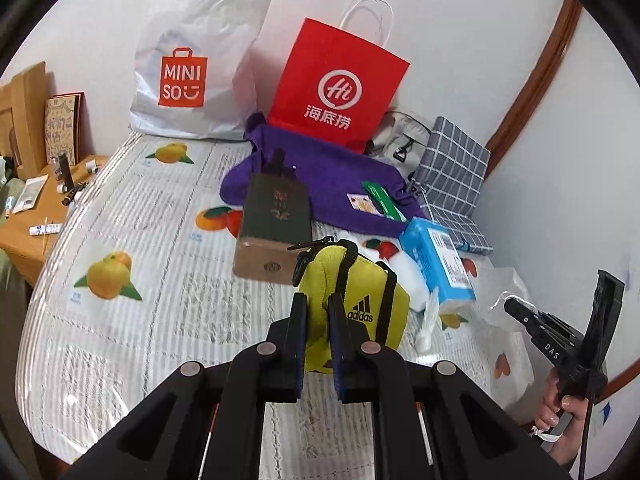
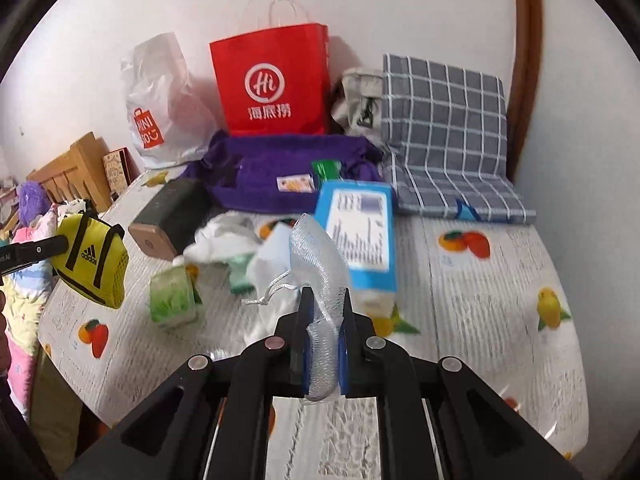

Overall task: Organize soft objects
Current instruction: 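Carry the yellow pouch with the left tool and the mesh bag with the right onto the purple towel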

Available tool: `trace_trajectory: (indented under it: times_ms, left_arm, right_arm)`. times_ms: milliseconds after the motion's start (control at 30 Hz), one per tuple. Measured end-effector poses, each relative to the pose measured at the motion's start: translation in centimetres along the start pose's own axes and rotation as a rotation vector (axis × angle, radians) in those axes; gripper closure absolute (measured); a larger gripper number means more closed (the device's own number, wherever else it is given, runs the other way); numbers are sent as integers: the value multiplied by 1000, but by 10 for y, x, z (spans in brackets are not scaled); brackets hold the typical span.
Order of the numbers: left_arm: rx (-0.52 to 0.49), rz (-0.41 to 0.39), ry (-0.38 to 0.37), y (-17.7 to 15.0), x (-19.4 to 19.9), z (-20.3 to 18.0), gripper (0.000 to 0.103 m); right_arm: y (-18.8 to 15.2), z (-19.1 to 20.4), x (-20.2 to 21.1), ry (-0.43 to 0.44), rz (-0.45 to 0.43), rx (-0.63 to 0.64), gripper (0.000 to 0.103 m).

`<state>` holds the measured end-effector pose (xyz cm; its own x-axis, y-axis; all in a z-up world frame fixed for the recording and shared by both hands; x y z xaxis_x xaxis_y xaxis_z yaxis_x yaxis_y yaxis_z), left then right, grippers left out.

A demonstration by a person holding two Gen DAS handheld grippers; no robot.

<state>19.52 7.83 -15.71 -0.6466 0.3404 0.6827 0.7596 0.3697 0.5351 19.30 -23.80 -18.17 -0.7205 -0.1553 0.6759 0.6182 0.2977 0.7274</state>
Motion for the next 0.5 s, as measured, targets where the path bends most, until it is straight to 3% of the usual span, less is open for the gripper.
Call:
trace_trajectory:
  times_ms: [500]
  left_arm:
    - [13, -13, -5, 47, -23, -7, 92]
  right_arm:
    - [56, -3, -32, -3, 1, 11, 93]
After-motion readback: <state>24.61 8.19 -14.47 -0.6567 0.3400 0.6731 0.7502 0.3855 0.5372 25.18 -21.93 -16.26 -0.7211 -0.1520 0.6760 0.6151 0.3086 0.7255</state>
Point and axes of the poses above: each gripper's, at about its wrist camera, not at the fingertips, and x roughly against the way its jaws point, z to its left, y to its top, the point moved 4 cm from there along -x, roughly the way its jaws point, and after that the axes turned 14 degrees about x, right-handed, at the moved point
